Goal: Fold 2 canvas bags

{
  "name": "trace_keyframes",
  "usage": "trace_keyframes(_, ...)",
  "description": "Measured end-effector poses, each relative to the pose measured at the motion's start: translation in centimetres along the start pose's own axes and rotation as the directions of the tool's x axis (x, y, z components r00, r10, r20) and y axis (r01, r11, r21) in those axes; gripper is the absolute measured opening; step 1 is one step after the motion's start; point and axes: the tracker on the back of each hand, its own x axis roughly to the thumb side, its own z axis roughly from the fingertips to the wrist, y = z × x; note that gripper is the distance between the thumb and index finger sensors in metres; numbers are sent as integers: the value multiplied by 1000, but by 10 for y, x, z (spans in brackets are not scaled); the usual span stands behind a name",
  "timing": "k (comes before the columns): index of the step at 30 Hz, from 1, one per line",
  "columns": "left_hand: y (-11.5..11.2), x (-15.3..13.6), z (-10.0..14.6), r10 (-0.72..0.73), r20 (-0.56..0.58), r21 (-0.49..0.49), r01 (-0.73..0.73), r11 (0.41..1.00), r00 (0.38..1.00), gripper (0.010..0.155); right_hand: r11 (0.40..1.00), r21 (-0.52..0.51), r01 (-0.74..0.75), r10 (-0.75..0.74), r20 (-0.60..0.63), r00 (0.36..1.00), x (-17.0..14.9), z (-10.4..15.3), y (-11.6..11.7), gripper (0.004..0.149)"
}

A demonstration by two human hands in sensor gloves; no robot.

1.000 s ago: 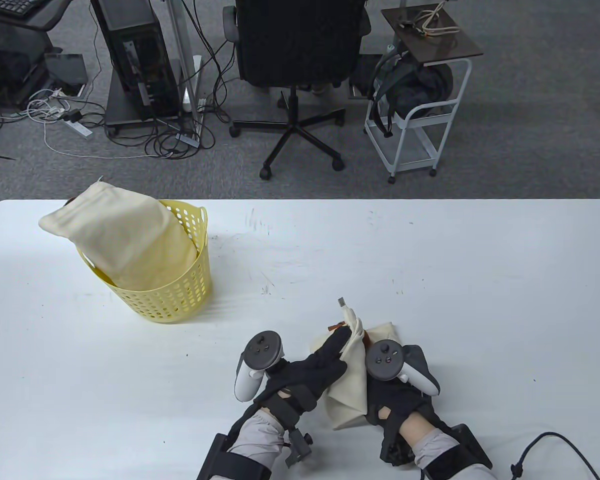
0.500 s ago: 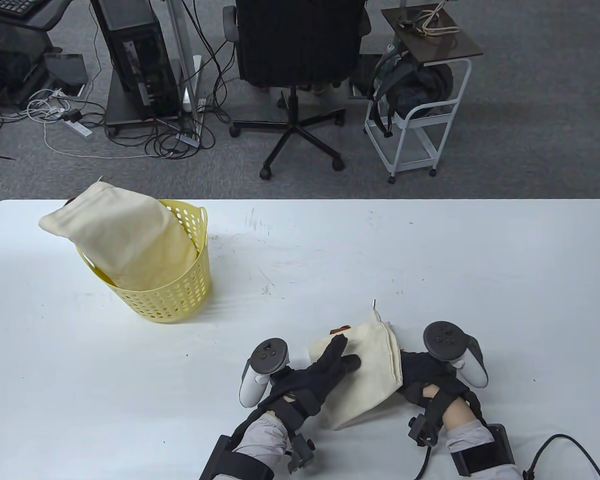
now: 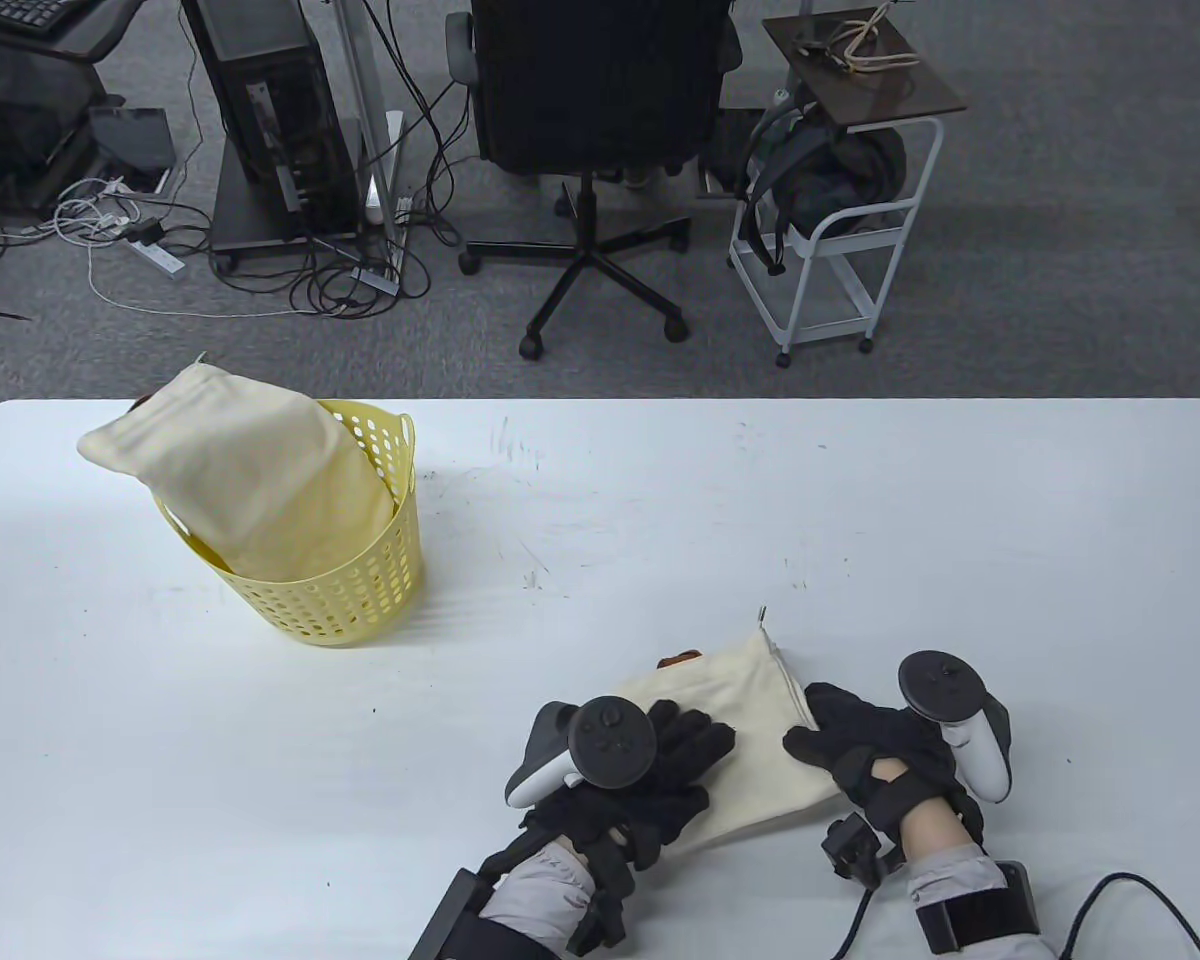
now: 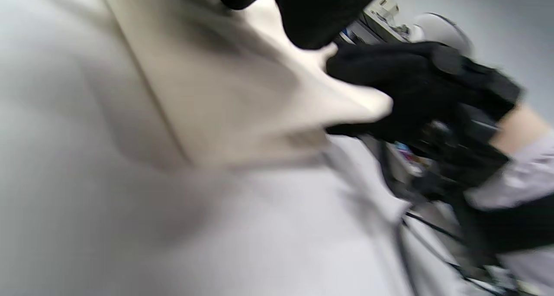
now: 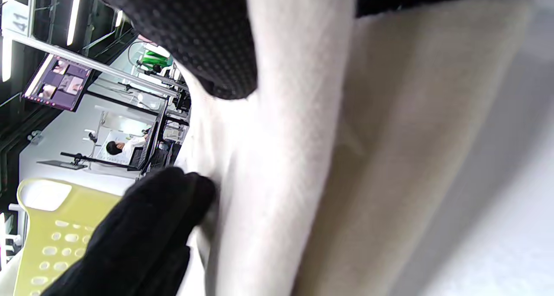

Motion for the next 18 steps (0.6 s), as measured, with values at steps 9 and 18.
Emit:
trace_keyframes(9, -9, -16, -6, -87, -120, -57, 81, 995, 989, 64, 992, -86, -90, 88, -20, 996, 2, -5, 9, 49)
trace_keyframes(18, -18, -15, -12, -156, -184, -96, 140, 985, 970, 67, 927, -261, -269, 311, 133, 941, 34, 9, 14, 75)
